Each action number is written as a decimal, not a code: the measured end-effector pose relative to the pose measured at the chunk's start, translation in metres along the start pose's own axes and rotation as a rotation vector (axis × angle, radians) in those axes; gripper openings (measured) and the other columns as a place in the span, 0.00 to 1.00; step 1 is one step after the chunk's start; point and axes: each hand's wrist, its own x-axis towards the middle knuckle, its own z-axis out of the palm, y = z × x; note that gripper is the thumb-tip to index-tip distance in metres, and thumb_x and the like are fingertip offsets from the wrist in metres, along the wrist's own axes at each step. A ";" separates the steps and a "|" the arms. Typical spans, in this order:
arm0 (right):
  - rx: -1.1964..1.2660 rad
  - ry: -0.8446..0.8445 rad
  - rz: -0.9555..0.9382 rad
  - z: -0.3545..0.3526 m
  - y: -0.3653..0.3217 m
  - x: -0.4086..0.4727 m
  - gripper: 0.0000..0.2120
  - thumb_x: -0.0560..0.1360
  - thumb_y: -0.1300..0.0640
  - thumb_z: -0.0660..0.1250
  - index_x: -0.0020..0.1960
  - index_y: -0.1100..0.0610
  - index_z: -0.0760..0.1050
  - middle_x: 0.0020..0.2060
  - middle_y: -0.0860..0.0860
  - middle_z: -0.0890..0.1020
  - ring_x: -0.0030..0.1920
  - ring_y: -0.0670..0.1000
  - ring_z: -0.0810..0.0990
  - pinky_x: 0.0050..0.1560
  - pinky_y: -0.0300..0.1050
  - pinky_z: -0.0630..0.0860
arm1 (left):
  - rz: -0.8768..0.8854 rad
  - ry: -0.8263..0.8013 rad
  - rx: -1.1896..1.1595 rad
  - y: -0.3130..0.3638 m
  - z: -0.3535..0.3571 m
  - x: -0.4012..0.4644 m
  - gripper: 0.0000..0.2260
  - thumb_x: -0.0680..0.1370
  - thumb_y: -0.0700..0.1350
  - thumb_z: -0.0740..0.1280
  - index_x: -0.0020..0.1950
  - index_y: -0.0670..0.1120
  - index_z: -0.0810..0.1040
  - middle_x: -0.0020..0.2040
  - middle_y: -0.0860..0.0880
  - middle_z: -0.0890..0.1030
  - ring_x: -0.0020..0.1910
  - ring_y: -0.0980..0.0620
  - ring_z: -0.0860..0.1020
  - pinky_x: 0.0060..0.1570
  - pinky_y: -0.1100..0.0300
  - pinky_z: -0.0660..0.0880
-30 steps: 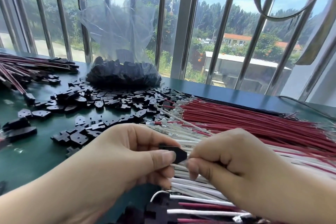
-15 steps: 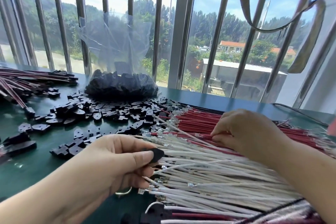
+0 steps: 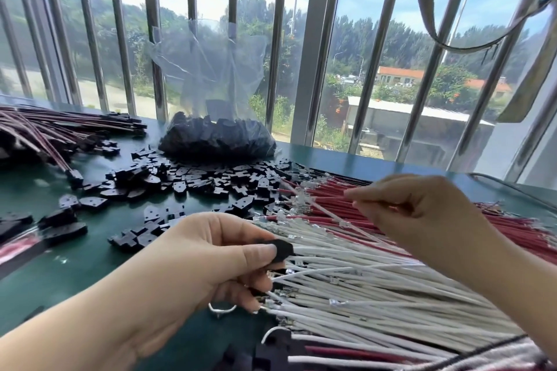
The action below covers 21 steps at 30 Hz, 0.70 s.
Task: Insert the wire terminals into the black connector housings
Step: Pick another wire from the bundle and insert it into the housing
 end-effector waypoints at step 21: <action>0.052 -0.111 -0.146 0.015 -0.027 -0.016 0.09 0.66 0.40 0.67 0.39 0.43 0.82 0.36 0.39 0.81 0.39 0.42 0.79 0.38 0.27 0.70 | 0.109 0.042 0.081 0.004 0.003 -0.002 0.16 0.52 0.46 0.73 0.38 0.44 0.85 0.29 0.43 0.82 0.23 0.52 0.76 0.21 0.65 0.71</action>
